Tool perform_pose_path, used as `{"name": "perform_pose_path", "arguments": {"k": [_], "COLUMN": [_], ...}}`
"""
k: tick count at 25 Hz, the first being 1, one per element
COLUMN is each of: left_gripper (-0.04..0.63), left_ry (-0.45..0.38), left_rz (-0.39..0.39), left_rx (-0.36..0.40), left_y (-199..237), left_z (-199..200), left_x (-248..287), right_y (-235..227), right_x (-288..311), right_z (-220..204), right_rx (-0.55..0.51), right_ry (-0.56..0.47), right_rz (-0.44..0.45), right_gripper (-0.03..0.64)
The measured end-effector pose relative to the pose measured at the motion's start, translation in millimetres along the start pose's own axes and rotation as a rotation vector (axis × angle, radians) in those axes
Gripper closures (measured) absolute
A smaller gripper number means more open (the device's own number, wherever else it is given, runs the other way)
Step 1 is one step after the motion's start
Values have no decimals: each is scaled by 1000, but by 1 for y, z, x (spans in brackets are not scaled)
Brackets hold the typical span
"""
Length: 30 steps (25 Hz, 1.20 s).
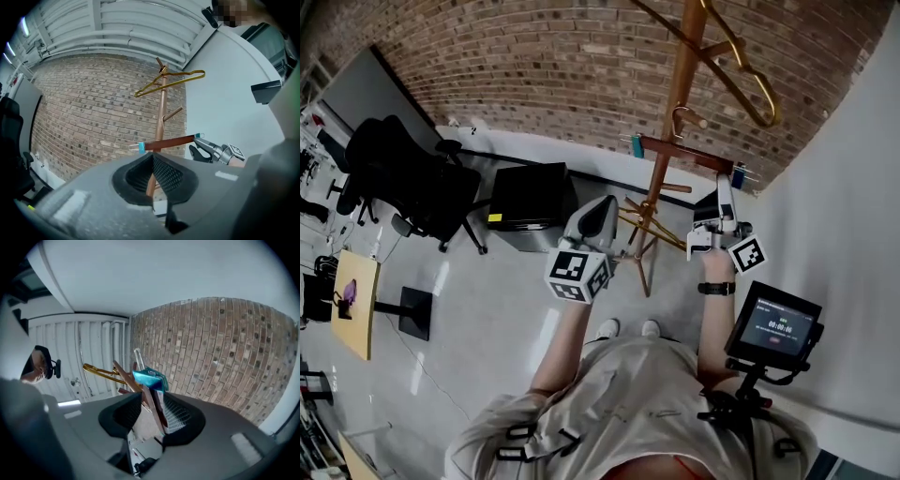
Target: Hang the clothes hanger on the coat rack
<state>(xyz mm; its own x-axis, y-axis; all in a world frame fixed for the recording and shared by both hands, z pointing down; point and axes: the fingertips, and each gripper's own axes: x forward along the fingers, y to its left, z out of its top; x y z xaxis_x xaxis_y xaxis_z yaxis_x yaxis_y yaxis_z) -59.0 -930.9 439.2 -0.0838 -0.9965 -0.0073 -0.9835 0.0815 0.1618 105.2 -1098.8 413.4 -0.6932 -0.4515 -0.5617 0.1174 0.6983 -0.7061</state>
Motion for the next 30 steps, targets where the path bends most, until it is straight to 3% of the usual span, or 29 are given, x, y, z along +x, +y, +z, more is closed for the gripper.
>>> {"name": "perform_pose_path", "arguments": {"k": [4,7,12,17,21,30], "left_gripper": [597,597,597,597,595,595], "left_ry": [19,27,33,-57,-38,-33], "left_rz": [-37,-81,-171,-287,-368,-400], "left_rx": [-23,-42,82,83,89,118], "left_y": [1,-4,-34,-44,-78,-137], "left_z": [-5,-13,-17,9,1,-1], "left_x": [8,-1,-21,-31,-51,-140], "right_y": [-10,7,46,79,109,206], "right_x": [-12,-31,-78,-76,-104,-171], "right_z": [-7,-23,-57,-96,-97,-111], "right_rx": [-50,-139,-497,-742,-969,-1116], "right_ry": [27,76,281,437,479,474], "right_rz": [-75,-111,-272,-351,-444,-396], "right_gripper": [485,486,502,508,543,557]}}
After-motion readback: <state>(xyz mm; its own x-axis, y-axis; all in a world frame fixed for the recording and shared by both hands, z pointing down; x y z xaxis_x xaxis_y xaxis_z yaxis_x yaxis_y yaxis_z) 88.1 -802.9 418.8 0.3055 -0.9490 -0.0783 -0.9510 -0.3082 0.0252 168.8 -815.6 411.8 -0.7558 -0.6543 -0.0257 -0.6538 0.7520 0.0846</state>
